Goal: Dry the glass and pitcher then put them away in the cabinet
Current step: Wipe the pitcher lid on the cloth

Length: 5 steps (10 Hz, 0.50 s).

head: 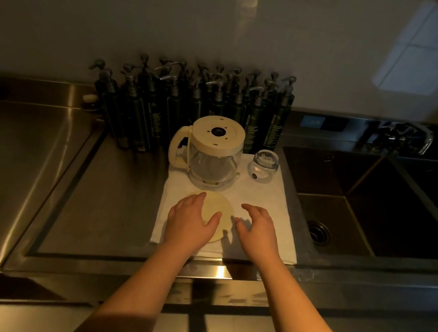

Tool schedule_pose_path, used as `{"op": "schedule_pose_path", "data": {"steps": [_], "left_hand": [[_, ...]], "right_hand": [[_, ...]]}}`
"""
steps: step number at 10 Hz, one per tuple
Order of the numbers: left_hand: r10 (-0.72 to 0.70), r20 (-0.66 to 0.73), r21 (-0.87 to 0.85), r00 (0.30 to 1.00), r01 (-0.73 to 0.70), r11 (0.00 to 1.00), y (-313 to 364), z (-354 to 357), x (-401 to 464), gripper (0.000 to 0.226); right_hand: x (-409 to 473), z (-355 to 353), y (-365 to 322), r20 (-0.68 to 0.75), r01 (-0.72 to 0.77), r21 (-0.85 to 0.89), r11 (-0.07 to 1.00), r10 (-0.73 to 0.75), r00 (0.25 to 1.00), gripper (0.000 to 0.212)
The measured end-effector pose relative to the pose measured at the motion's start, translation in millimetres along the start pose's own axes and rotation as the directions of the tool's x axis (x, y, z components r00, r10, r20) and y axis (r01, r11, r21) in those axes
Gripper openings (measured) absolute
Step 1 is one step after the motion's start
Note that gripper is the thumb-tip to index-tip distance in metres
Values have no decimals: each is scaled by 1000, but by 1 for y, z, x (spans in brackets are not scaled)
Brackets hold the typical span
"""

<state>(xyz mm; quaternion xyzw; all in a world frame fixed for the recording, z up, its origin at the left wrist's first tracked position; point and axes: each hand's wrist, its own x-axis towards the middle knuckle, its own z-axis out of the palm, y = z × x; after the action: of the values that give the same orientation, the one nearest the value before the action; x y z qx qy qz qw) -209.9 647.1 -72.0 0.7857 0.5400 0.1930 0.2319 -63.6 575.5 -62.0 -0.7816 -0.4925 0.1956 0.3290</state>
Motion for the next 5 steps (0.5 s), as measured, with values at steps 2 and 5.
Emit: {"op": "schedule_pose_path", "data": {"steps": [2,5], "left_hand": [[6,-4,-8,1000,-6,1000,1,-1,-2,65],[14,-8,12,1000,-14,1000,-2,-4,-5,64]], "right_hand": [[0,2,-1,-2,10,2,1000,-10,1000,43],[-2,5,-4,-1,3,-1,1000,-3,1000,44]]}}
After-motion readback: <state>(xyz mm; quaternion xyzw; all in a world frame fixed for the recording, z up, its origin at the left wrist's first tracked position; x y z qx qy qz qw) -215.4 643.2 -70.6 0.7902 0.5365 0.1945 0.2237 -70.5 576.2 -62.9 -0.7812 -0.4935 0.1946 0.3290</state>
